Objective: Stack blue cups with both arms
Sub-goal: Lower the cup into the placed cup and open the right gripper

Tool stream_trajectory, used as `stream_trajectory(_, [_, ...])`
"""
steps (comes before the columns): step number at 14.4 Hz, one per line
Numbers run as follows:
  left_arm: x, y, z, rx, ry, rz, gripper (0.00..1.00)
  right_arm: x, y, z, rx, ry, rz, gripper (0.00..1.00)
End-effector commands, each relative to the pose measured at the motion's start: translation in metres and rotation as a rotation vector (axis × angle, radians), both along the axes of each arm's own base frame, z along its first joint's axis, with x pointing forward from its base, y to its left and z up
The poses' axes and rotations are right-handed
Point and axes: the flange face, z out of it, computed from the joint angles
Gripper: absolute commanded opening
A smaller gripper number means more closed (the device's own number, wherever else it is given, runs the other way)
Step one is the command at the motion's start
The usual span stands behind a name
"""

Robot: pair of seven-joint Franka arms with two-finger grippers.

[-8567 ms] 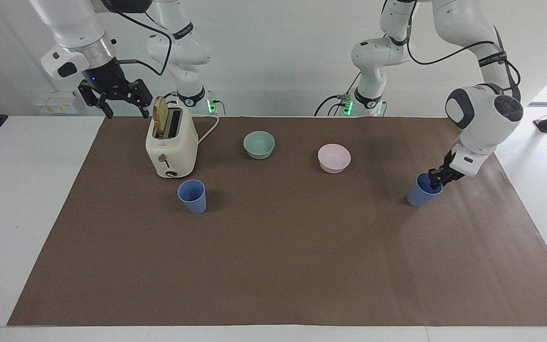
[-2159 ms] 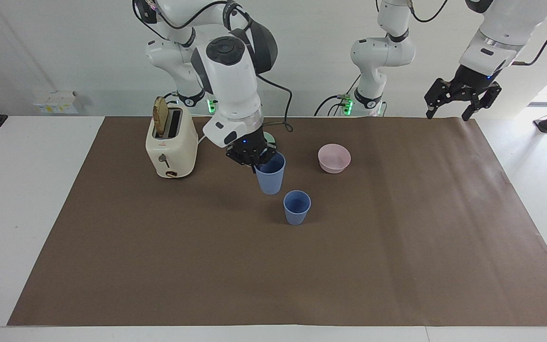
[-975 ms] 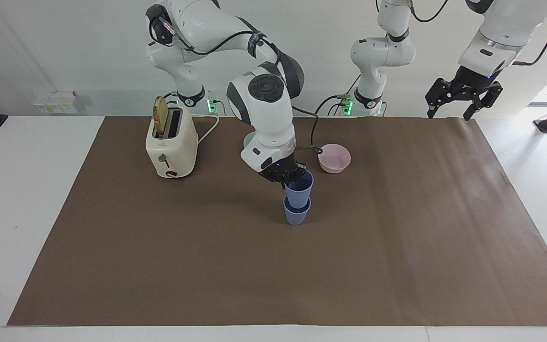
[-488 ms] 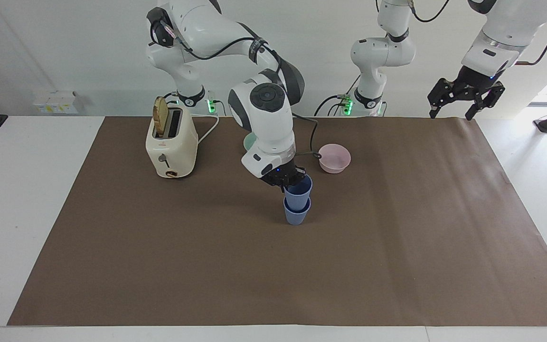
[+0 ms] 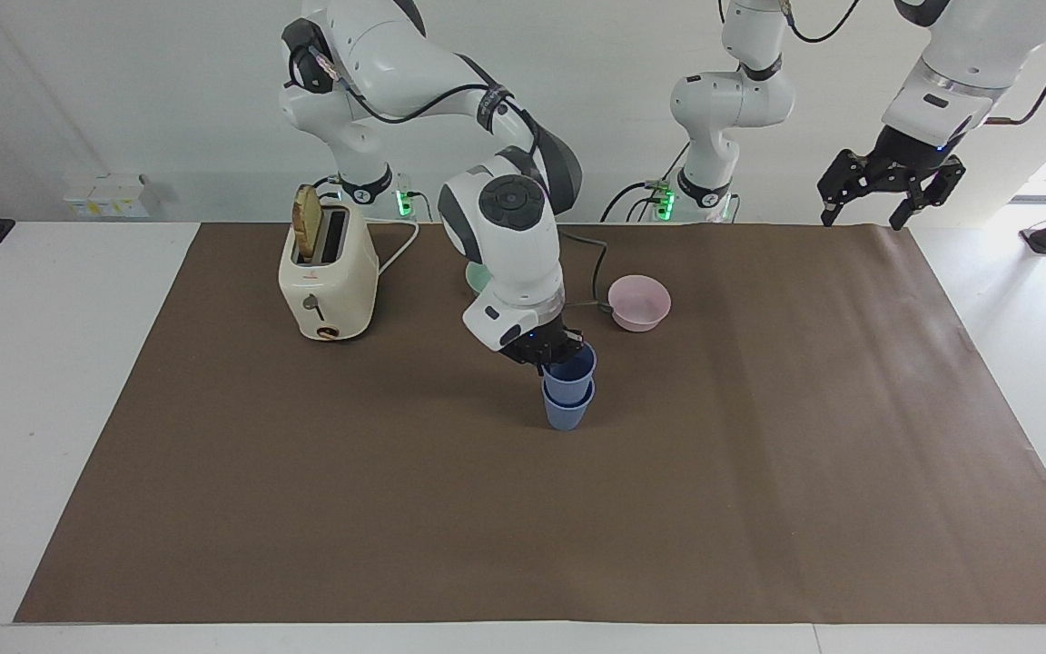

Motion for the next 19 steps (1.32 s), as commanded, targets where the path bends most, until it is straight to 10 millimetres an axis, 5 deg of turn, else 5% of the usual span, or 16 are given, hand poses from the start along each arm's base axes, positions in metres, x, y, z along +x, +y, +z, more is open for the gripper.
stream_trajectory(1, [-0.005,0.004,0.004,0.012,0.007,-0.006,1.0,0.001,-0.001,-0.003,0.003,-0.012,-0.004,0.0])
stream_trajectory(2, [-0.005,0.004,0.004,0.012,0.007,-0.006,1.0,0.001,-0.001,-0.003,0.003,-0.012,-0.004,0.03])
stream_trajectory(3, [-0.005,0.004,0.004,0.012,0.007,-0.006,1.0,0.002,-0.001,-0.004,0.005,-0.011,-0.003,0.32])
stream_trajectory(8, [-0.005,0.004,0.004,0.012,0.007,-0.006,1.0,0.003,-0.003,-0.007,0.0,-0.007,-0.005,0.8])
stream_trajectory(9, [-0.005,0.004,0.004,0.012,0.007,-0.006,1.0,0.003,-0.002,-0.007,-0.002,-0.008,-0.004,1.0])
stream_trajectory(11, [-0.005,0.004,0.004,0.012,0.007,-0.006,1.0,0.009,-0.016,0.008,-0.013,-0.025,-0.032,1.0])
stream_trajectory(15, [-0.005,0.004,0.004,0.012,0.007,-0.006,1.0,0.028,-0.093,0.071,-0.016,-0.077,-0.094,1.0])
stream_trajectory(19, [-0.005,0.004,0.004,0.012,0.007,-0.006,1.0,0.028,-0.147,0.096,-0.079,-0.058,0.041,1.0])
